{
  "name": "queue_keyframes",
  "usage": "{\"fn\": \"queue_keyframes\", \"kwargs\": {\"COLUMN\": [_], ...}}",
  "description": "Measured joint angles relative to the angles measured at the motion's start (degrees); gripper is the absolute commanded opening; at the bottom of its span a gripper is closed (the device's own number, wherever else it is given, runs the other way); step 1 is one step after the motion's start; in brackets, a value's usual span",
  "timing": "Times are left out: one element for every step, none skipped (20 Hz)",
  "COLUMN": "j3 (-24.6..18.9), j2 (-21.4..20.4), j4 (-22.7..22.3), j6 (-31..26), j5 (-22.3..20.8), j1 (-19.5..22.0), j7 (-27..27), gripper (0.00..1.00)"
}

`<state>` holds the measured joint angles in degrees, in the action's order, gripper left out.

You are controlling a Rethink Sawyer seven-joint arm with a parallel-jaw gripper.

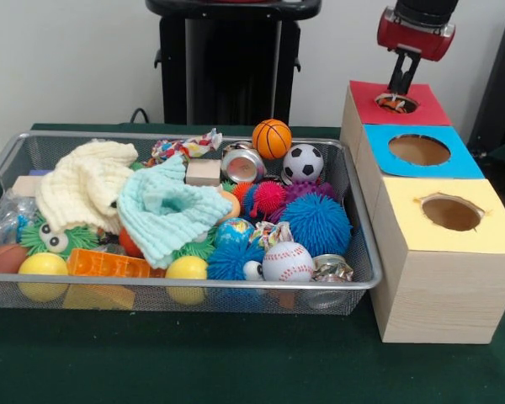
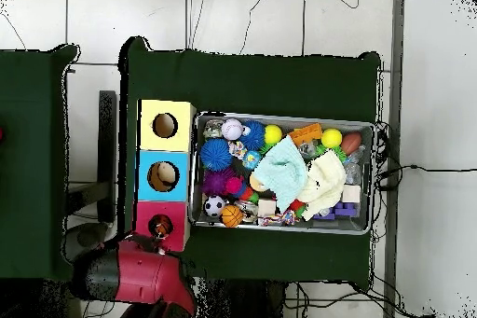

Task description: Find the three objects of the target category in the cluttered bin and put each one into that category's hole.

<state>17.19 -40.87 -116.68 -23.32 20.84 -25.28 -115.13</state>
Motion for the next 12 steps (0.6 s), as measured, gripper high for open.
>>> {"fn": "queue_keyframes", "kwargs": {"j3": [0.1, 0.2, 0.2, 0.2, 0.2, 0.3, 0.3, 0.4, 0.5, 1.3, 1.6, 2.3], "j2": [0.3, 0.5, 0.5, 0.6, 0.7, 0.8, 0.8, 0.8, 0.8, 1.0, 1.0, 0.9], "j4": [0.8, 1.1, 1.3, 1.7, 1.8, 2.1, 2.3, 2.5, 2.7, 3.5, 3.8, 4.6], "j6": [-1.3, -1.8, -2.0, -2.6, -2.8, -3.2, -3.5, -3.6, -3.7, -3.8, -3.9, -4.1], "j5": [-0.5, -0.7, -0.8, -1.2, -1.4, -1.7, -2.0, -2.2, -2.4, -2.9, -3.0, -3.5], "j1": [0.1, 0.1, 0.1, 0.1, 0.1, 0.1, 0.1, 0.1, 0.2, 0.2, 0.2, 0.3], "j7": [0.0, 0.0, 0.0, 0.0, 0.0, 0.0, 0.0, 0.0, 0.0, 0.0, 0.0, 0.0], "gripper": [0.00, 0.00, 0.00, 0.00, 0.00, 0.00, 0.00, 0.00, 0.00, 0.00, 0.00, 0.00]}}
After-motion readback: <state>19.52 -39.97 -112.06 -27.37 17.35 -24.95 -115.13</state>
